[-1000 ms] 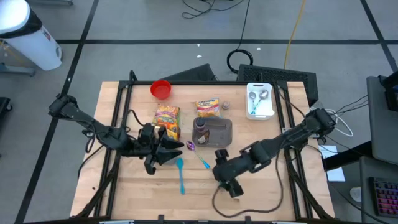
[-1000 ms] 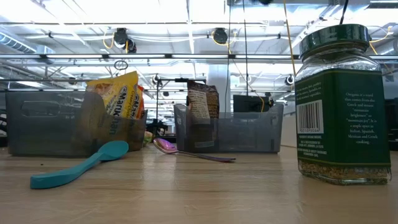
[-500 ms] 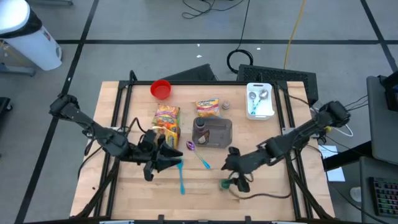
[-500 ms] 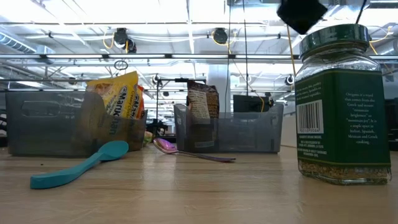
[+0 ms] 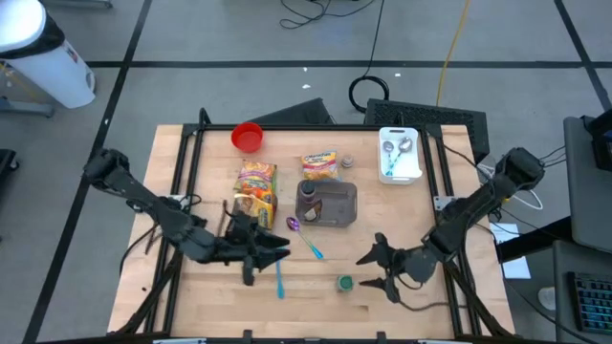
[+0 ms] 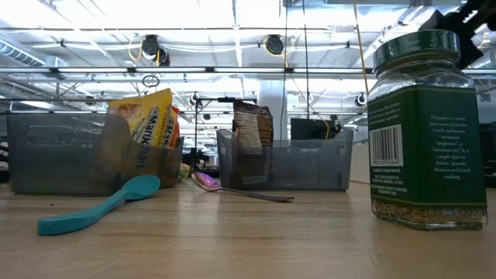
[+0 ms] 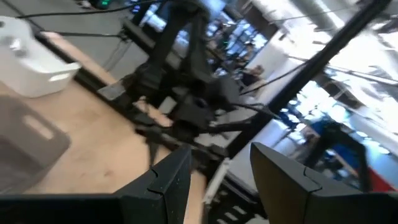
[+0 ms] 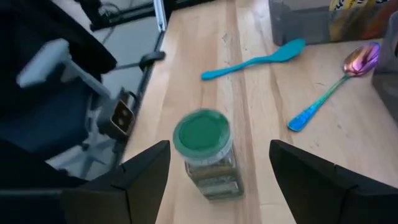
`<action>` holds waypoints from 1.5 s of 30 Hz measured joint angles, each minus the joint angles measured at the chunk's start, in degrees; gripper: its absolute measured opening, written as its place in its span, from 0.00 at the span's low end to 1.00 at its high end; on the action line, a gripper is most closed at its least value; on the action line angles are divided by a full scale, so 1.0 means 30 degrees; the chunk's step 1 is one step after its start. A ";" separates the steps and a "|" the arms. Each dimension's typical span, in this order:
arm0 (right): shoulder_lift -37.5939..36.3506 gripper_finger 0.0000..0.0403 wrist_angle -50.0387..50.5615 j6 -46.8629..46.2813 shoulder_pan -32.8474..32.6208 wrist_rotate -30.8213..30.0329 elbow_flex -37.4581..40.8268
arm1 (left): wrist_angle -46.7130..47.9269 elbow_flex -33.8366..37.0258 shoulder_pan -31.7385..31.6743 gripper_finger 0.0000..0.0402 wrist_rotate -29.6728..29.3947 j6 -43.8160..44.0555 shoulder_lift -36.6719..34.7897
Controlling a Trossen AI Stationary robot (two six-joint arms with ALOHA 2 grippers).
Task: Pick & Place Food Item
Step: Put the green spice bottle into the right black bin
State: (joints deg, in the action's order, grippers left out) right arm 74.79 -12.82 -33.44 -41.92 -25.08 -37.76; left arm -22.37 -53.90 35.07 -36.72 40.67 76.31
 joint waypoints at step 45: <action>1.6490 0.66 -2.0178 0.2521 0.0137 -0.2244 -0.0561 | 0.4142 -0.5898 -0.2930 0.44 0.0420 -0.5956 0.4259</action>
State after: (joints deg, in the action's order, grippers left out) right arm 124.26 -73.35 -25.87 -41.51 -31.81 -39.44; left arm -9.95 -71.59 26.28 -35.46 22.81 89.09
